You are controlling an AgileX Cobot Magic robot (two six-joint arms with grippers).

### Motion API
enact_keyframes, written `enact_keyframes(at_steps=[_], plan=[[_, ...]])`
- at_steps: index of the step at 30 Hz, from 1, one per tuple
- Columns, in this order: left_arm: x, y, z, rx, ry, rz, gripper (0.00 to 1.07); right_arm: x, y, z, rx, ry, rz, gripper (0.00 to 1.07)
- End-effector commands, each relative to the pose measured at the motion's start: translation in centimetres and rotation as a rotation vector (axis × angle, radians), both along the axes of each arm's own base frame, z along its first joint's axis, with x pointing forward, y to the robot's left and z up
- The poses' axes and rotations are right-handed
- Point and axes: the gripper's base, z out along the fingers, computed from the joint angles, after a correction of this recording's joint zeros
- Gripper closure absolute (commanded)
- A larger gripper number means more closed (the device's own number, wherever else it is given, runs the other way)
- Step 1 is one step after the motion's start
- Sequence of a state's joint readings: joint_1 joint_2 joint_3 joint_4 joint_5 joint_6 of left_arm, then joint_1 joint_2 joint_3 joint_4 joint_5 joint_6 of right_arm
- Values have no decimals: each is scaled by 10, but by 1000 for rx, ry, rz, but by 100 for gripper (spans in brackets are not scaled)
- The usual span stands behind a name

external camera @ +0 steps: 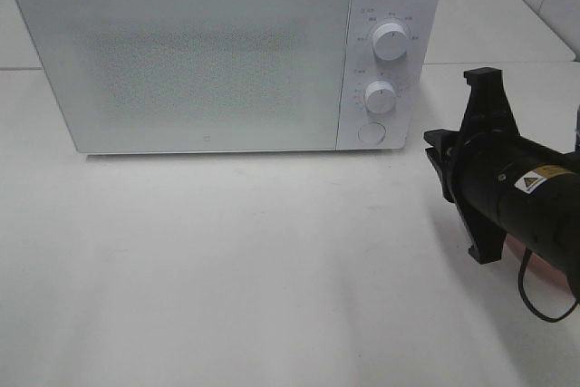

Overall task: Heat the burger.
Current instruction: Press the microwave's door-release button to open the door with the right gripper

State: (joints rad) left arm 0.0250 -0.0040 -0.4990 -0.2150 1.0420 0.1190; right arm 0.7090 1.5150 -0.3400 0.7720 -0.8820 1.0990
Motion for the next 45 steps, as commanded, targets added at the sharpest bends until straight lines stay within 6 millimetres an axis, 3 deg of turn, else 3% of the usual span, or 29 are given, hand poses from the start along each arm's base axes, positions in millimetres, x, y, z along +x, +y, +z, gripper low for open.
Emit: enact_keyframes(at_steps=[1,2,26,45], plan=[[-3,0,0,3,-28,0,3,2,0,2,17,-13,-15,102],[-3,0,0,3,-28,0,3,3,-1,2,24,-12,-39,107],[-3,0,0,3,-28,0,3,45,31,-38,123,41,-154,106],[-3,0,0,3,-28,0,3,91,29,-54,137,19,-120,107]])
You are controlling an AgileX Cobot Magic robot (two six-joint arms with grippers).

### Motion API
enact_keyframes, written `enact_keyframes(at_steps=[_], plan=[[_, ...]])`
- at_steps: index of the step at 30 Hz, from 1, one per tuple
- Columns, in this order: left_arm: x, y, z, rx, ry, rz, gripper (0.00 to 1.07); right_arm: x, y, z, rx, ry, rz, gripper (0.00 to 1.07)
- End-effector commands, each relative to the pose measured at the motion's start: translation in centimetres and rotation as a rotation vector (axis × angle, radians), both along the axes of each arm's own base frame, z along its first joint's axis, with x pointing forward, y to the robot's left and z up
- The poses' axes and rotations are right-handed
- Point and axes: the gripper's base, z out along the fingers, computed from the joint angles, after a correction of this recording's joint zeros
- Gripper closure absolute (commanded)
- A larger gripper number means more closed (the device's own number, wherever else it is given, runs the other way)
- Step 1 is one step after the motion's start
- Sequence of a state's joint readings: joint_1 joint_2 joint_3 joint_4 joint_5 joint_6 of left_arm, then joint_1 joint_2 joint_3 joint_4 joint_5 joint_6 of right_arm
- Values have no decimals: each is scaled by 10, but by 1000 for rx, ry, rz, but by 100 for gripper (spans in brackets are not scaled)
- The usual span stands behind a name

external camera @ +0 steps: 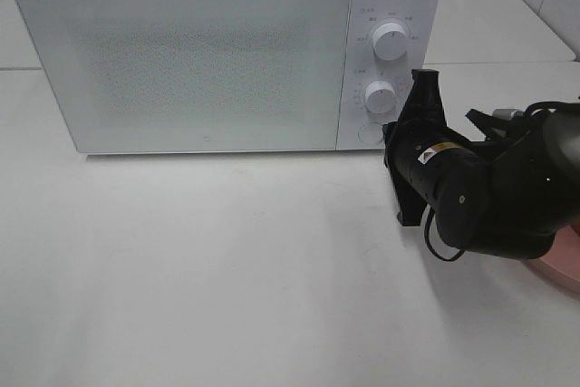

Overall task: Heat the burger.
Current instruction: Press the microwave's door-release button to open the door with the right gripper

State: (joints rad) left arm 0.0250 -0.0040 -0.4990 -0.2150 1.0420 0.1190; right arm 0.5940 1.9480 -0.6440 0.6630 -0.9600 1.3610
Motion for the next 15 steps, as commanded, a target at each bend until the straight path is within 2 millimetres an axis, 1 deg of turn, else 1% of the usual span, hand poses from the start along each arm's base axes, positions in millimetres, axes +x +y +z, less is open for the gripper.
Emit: enact_keyframes(at_steps=[1,2,5,9,15], plan=[[-3,0,0,3,-28,0,3,7,1,-2,13,-8,21,107],[-3,0,0,3,-28,0,3,11,2,-4,17,-9,28,107],[-3,0,0,3,-28,0,3,16,2,-5,16,-14,29,107],[-3,0,0,3,-28,0,3,19,4,-9,15,-11,29,107],[-3,0,0,3,-27,0,3,25,10,-24,38,18,37,107]])
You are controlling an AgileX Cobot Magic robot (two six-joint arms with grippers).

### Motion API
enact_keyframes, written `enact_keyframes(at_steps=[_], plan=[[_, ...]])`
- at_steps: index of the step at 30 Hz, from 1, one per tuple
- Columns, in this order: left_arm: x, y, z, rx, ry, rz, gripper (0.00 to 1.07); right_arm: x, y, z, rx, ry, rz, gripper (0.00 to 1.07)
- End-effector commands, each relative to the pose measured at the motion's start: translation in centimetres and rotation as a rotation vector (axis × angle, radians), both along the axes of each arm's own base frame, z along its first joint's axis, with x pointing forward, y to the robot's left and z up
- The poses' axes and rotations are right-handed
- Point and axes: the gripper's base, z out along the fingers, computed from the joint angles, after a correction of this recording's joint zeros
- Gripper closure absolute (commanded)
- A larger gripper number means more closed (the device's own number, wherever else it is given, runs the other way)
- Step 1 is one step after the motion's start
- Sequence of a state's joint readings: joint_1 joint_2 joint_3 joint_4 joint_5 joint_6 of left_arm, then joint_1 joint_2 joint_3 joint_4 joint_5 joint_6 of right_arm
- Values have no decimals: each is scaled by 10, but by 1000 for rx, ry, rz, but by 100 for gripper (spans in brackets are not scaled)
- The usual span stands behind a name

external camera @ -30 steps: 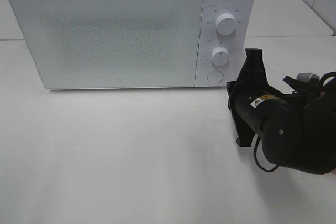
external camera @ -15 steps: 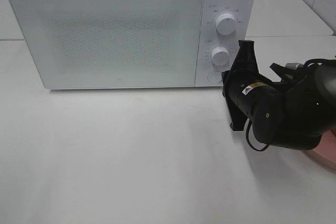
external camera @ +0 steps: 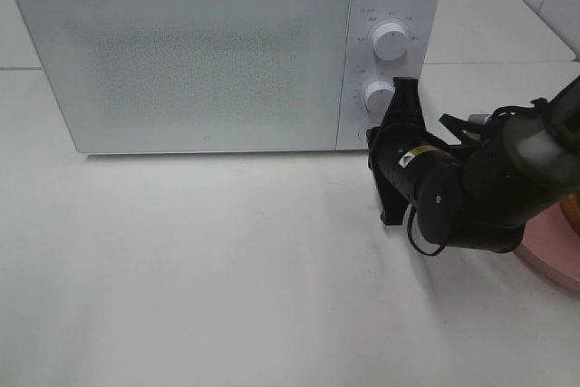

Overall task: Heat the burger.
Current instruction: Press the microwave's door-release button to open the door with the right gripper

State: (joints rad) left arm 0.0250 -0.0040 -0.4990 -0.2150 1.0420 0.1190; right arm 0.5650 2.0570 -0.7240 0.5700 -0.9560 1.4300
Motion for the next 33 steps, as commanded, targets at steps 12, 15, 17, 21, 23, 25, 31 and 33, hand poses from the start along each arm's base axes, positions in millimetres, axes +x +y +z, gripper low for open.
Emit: enact_keyframes(at_steps=[12,15,17,21,23,25,31,33], plan=[[-3,0,0,3,-27,0,3,24,-3,-6,12,-7,3,107],[-3,0,0,3,-27,0,3,27,0,-9,12,6,12,107],[-3,0,0,3,-27,0,3,28,1,-12,13,13,9,107],[-3,0,0,3,-27,0,3,31,2,-12,16,5,1,107],[-3,0,0,3,-27,0,3,34,3,-12,20,-3,0,107],[-3,0,0,3,-27,0,3,36,4,-11,21,-10,0,107],[-3,0,0,3,-28,-1,3,41,1,-2,-6,-111,-39,107],[-3,0,0,3,-28,-1,3,42,-1,1,-9,-143,-54,107]])
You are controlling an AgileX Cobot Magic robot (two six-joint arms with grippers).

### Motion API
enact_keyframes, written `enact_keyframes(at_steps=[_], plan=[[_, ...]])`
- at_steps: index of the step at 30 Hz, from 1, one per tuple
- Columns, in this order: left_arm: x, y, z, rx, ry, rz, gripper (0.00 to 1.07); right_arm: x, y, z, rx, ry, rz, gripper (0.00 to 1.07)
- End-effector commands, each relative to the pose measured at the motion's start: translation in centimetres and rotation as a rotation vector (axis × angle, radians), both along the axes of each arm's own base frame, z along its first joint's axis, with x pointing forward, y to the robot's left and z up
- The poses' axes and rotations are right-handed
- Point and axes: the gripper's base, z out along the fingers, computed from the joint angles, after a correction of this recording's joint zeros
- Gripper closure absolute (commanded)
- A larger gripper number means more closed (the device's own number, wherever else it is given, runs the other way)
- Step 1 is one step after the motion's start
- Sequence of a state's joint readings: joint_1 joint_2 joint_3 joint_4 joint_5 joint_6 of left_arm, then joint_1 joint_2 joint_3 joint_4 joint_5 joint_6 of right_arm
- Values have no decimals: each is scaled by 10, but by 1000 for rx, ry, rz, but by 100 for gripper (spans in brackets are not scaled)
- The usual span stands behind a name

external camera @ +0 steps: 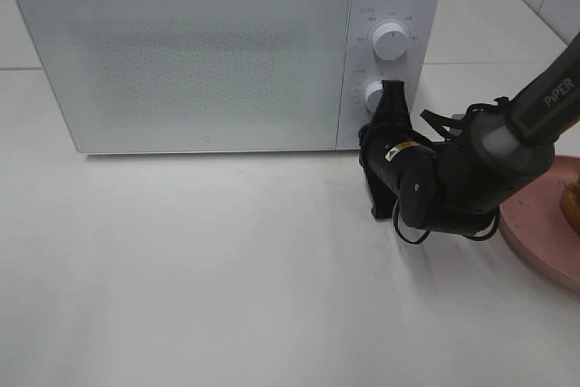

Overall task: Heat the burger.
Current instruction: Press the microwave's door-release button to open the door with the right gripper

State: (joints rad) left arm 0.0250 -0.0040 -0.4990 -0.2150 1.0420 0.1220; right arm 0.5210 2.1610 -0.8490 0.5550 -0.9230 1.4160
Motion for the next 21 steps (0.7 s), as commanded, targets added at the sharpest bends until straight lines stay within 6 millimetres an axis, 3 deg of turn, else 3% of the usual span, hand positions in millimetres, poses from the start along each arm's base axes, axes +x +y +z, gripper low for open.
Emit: enact_keyframes(at_steps=[1,11,21], plan=[[-3,0,0,0,-27,0,3,12,-3,18,-5,-154,-36,107],[-3,0,0,0,-27,0,3,32,-2,36,-8,-255,-72,107],[-3,0,0,0,-27,0,3,46,-2,34,-5,-254,-83,107]])
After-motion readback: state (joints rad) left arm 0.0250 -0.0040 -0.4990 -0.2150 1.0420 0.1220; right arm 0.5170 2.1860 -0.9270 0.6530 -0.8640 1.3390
